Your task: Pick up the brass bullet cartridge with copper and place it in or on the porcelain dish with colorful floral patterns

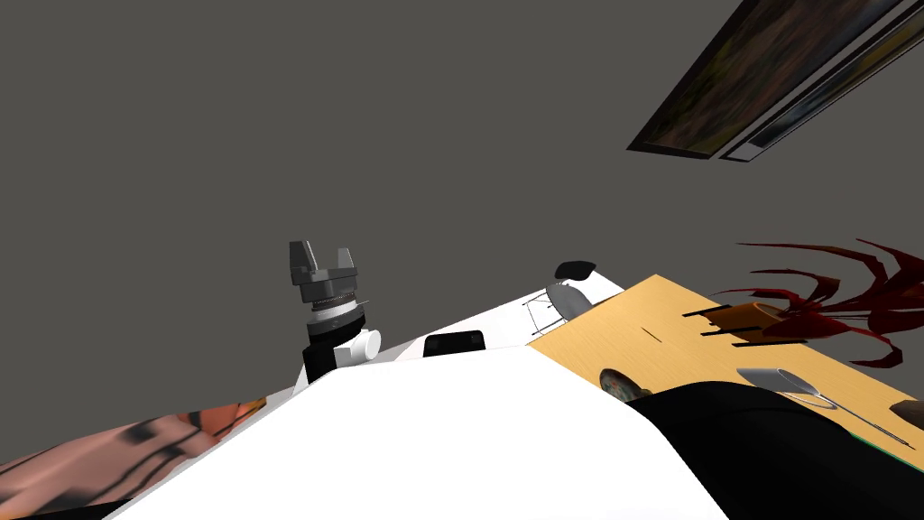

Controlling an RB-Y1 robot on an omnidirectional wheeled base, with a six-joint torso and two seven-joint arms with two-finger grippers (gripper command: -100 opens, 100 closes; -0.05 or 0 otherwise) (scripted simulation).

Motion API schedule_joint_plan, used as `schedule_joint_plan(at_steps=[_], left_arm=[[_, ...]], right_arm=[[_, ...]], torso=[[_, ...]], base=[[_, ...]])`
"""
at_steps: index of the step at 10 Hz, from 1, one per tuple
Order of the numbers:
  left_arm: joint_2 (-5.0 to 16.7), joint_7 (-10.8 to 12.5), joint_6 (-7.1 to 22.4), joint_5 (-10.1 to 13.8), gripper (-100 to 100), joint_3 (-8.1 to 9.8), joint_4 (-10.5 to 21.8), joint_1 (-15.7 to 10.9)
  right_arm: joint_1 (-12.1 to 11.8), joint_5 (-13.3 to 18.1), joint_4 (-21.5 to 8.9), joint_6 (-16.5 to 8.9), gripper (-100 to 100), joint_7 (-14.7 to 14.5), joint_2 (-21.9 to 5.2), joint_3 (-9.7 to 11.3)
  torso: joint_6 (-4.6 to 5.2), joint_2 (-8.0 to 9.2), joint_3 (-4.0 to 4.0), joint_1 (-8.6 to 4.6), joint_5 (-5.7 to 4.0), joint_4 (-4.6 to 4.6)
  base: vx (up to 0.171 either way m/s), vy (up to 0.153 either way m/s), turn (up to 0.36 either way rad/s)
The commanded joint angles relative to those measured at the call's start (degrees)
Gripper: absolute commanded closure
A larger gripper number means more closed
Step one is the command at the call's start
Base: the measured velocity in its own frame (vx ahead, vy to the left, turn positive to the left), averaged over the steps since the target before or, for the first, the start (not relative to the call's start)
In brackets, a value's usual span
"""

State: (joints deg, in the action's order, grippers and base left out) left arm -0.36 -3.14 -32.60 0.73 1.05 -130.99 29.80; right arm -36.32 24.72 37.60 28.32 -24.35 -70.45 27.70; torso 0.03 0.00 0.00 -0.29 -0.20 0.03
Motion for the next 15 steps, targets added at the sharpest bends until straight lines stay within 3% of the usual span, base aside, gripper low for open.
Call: schedule_joint_plan(at_steps=[1,4,5,6,12,14,15], left_arm=[[0.00,0.00,0.00,0.00,0,0.00,0.00,0.00],[0.00,0.00,0.00,0.00,0,0.00,0.00,0.00],[0.00,0.00,0.00,0.00,0,0.00,0.00,0.00],[0.00,0.00,0.00,0.00,0,0.00,0.00,0.00],[0.00,0.00,0.00,0.00,0,0.00,0.00,0.00],[0.01,0.02,0.02,-0.02,0,-0.07,0.06,0.07],[0.01,0.02,0.01,-0.02,0,-0.07,0.06,0.07]], right_arm=[[0.00,0.00,0.00,0.00,-100,0.00,0.00,0.00],[0.01,0.00,0.00,0.00,-100,0.00,0.00,0.00],[0.01,0.00,0.00,0.00,0,0.00,0.00,0.00],[-0.61,-0.38,0.38,1.06,-100,0.39,-1.77,-0.24],[-2.76,-1.73,1.71,4.75,-100,1.74,-7.96,-1.08],[-2.39,-1.60,1.10,5.19,-100,1.64,-7.73,-0.97],[-2.48,-1.64,1.27,5.07,0,1.69,-7.79,-1.00]], torso=[[0.00,0.00,0.00,0.00,0.00,0.00],[0.01,0.09,0.06,0.05,0.01,0.02],[0.01,0.10,0.06,0.05,0.02,0.02],[0.01,0.10,0.06,0.06,0.02,0.03],[0.01,0.05,0.03,0.22,0.07,0.01],[0.00,-0.04,0.00,0.27,0.03,0.04],[0.00,-0.05,-0.01,0.23,0.02,0.03]], base=[[0.000,0.000,0.000],[0.000,0.000,0.000],[0.000,0.000,0.000],[0.005,0.017,-0.062],[0.012,0.038,-0.053],[0.003,0.015,-0.010],[0.000,0.000,0.000]])
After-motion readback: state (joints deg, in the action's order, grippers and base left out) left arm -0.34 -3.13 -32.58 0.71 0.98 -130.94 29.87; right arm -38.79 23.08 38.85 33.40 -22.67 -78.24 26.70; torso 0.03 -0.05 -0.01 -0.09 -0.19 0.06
